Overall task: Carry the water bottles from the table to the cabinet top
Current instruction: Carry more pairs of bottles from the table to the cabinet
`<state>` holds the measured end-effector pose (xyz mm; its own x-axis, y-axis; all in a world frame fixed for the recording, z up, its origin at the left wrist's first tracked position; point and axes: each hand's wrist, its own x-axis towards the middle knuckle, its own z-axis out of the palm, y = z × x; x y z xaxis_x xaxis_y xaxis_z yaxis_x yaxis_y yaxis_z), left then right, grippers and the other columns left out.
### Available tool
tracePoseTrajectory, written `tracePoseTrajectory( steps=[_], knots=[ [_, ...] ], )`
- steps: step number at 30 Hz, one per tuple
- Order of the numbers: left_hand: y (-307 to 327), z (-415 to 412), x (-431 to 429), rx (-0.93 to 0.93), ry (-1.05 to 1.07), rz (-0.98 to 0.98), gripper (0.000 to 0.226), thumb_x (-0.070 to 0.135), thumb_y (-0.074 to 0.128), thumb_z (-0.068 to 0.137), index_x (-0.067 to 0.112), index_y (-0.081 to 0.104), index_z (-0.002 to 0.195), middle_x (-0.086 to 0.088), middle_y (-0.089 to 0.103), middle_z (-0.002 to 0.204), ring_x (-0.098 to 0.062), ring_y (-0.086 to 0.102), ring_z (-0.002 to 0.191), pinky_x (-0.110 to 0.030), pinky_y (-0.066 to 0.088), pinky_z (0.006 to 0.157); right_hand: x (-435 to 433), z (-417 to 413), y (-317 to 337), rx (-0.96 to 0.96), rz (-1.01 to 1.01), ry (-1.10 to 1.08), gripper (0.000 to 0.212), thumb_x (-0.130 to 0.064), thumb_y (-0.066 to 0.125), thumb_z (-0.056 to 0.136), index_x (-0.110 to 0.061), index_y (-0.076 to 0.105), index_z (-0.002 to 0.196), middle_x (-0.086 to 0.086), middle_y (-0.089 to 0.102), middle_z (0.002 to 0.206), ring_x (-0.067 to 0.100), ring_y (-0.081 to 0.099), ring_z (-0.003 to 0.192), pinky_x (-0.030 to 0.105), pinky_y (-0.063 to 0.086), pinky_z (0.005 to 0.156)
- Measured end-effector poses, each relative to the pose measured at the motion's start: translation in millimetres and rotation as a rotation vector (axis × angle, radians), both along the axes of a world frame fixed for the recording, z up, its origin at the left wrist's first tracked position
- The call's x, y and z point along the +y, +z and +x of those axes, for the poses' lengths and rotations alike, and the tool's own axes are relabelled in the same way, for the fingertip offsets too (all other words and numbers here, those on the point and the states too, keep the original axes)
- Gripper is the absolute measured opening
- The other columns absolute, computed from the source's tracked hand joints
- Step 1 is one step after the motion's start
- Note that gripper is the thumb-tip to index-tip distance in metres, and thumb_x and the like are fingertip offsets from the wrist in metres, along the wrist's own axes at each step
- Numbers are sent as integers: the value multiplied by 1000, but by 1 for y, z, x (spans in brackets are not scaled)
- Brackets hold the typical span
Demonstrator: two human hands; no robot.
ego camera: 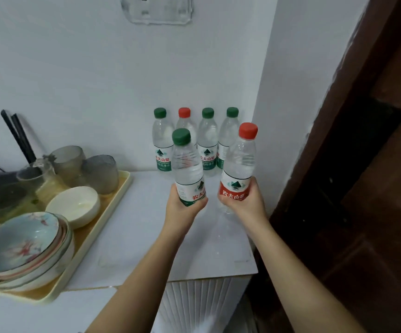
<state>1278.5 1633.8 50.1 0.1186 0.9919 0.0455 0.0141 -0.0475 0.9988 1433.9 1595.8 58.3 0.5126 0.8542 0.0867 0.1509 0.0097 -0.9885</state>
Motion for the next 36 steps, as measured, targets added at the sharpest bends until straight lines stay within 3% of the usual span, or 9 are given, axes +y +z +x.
tracePoseTrajectory(
  steps=[8, 11, 18, 22, 25, 28, 33, 36],
  knots=[
    [-24, 14, 33, 99, 6, -34, 54, 8, 80, 72, 16, 53, 118, -1, 68, 107, -16, 66, 98, -32, 56, 83, 27, 13, -25, -26, -77, 14, 70, -2, 87, 65, -18, 52, 122, -10, 63, 103, 7, 62, 92, 13, 47, 71],
    [-28, 19, 43, 117, -11, -38, 54, 7, 80, 72, 15, 53, 118, -2, 68, 108, -18, 66, 99, -32, 56, 83, 35, 16, -32, -24, -107, -11, 65, -1, 86, 65, -21, 52, 117, -10, 62, 100, 10, 63, 92, 22, 48, 77],
    [-32, 28, 62, 131, -89, -12, 52, 7, 80, 74, 18, 54, 117, 4, 68, 107, -12, 65, 99, -25, 54, 80, 50, 19, -36, -41, -120, -9, 62, -1, 85, 67, -21, 52, 115, -16, 62, 96, 2, 62, 87, 5, 46, 65],
    [-35, 26, 72, 233, -139, 52, 60, 10, 84, 71, 18, 54, 122, 5, 64, 113, -10, 62, 105, -23, 50, 86, 50, 22, -41, -156, -122, -5, 65, -8, 88, 66, -15, 53, 120, 1, 59, 115, 12, 60, 104, 18, 45, 82],
    [-35, 20, 75, 447, -137, 129, 71, 15, 86, 68, 21, 51, 129, 3, 51, 114, -5, 47, 103, -20, 38, 91, 46, 25, -44, -248, -133, -14, 65, -9, 87, 67, -9, 53, 123, -1, 52, 114, 14, 57, 107, 23, 44, 87],
    [-34, 19, 82, 513, -124, 163, 74, 19, 89, 63, 22, 53, 127, 1, 57, 114, -10, 52, 103, -27, 45, 92, 46, 25, -48, -254, -115, -55, 66, -13, 89, 67, -16, 51, 122, -7, 58, 112, 12, 59, 105, 26, 49, 88],
    [-34, 33, 91, 422, -41, 140, 77, 16, 90, 62, 19, 50, 128, 0, 64, 124, -18, 61, 112, -34, 51, 93, 62, 33, -49, -403, -85, -146, 55, -19, 90, 64, -12, 58, 109, -1, 55, 107, 14, 58, 91, 25, 47, 78],
    [-36, 41, 95, 381, -18, 146, 73, 13, 89, 64, 19, 50, 125, 1, 64, 121, -18, 61, 110, -29, 49, 91, 70, 41, -51, -443, -74, -178, 40, -18, 89, 67, -11, 59, 93, -1, 55, 92, 8, 55, 74, 15, 41, 66]
  ],
)
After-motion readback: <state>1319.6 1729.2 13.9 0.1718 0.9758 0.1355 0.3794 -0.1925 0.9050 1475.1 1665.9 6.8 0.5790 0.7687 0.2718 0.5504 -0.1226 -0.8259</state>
